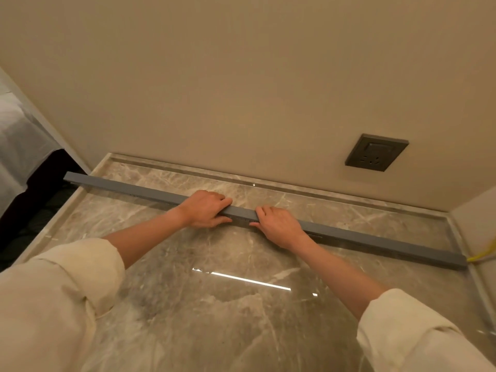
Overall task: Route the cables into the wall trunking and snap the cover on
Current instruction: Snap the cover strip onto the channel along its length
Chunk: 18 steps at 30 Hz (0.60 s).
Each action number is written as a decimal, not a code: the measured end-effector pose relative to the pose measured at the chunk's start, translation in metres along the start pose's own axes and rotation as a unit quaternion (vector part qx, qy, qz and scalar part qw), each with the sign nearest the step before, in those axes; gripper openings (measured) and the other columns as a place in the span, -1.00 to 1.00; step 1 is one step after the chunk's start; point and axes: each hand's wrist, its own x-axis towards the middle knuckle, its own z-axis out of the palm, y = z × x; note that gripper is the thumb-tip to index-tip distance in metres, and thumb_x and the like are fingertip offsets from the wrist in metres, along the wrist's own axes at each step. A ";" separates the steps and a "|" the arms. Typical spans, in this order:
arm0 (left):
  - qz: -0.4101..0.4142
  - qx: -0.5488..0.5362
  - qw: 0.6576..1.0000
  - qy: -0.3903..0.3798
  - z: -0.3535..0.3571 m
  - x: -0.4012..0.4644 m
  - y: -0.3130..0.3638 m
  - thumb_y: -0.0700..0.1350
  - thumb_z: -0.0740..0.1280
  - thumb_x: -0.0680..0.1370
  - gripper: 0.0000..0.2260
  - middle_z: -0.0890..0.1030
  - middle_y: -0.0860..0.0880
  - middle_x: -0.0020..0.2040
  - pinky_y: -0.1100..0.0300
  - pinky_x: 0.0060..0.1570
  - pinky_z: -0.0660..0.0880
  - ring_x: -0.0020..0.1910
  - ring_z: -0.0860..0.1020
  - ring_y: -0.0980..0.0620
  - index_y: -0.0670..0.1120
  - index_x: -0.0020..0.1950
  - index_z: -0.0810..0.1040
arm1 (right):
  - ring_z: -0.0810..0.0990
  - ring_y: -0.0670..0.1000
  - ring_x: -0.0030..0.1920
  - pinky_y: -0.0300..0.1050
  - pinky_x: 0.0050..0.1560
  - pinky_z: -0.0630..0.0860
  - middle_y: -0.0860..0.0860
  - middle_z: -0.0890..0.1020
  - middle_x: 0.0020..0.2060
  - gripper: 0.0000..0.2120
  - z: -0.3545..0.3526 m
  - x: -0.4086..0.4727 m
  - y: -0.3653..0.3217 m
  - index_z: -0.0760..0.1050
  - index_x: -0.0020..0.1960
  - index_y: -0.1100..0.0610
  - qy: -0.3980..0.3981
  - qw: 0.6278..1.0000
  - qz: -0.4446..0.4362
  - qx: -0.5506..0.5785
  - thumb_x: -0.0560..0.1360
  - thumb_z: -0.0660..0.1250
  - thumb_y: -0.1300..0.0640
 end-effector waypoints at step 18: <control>-0.094 0.028 0.995 -0.023 0.004 0.073 0.021 -0.14 0.26 0.42 -0.87 0.65 -0.19 -0.22 0.09 -0.42 0.30 -0.33 0.59 -0.24 -0.18 -0.11 0.44 | 0.62 0.15 -0.11 -0.06 -0.24 0.39 0.09 0.65 -0.12 -0.48 -0.012 0.015 0.055 0.44 -0.06 0.12 -0.078 0.987 0.114 0.088 0.43 0.21 -0.36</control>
